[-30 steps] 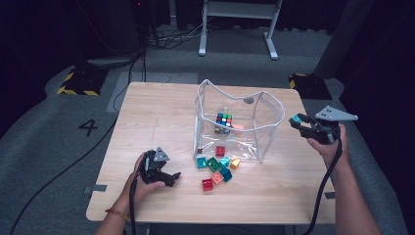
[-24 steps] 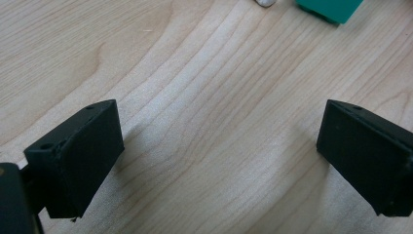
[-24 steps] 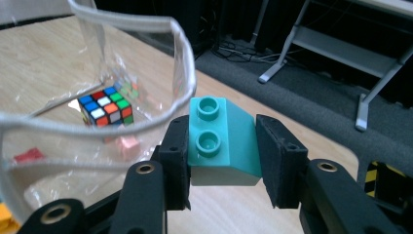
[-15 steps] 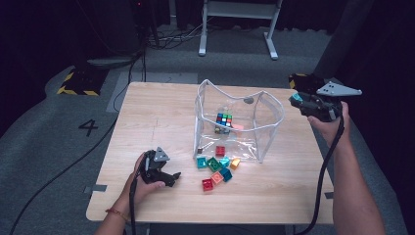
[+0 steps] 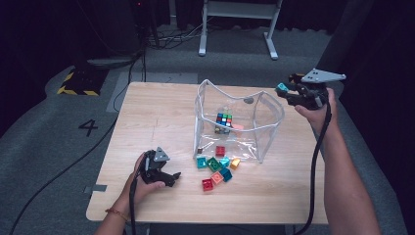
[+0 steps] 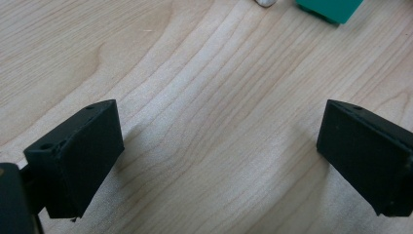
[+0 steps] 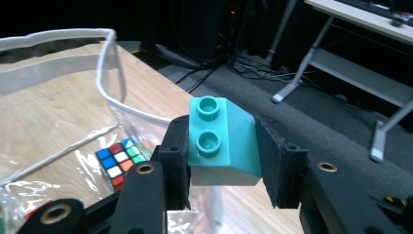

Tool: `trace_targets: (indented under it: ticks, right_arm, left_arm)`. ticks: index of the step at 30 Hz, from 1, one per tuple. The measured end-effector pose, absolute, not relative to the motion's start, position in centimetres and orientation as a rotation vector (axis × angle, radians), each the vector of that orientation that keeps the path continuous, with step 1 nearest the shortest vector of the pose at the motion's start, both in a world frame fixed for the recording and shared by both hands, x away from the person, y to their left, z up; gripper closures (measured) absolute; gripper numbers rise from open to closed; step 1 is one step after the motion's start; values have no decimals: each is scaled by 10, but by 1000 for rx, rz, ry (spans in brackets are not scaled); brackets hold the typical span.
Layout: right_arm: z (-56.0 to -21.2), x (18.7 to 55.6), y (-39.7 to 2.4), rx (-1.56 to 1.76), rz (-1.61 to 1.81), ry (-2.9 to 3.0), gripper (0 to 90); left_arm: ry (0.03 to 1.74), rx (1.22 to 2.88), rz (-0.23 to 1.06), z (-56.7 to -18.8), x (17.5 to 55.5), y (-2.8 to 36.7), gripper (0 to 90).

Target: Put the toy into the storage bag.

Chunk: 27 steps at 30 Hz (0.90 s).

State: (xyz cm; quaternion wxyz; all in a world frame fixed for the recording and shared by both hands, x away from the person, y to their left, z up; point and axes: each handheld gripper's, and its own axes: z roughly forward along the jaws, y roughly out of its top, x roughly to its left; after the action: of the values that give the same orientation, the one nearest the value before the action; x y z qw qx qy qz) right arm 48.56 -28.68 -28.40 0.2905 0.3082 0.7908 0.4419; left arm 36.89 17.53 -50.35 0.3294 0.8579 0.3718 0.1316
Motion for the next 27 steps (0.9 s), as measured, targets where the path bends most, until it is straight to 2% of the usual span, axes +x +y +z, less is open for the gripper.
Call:
trace_targets:
  ticks: [11,27]
  right_arm:
    - [-287,489,-250,710,1219,2223,594]
    - [-302,494,-211,510,1100,2452,594]
  left_arm:
    - [972,2245,344,-504,369,175,32]
    - [973,2245,344,-504,369,175,32]
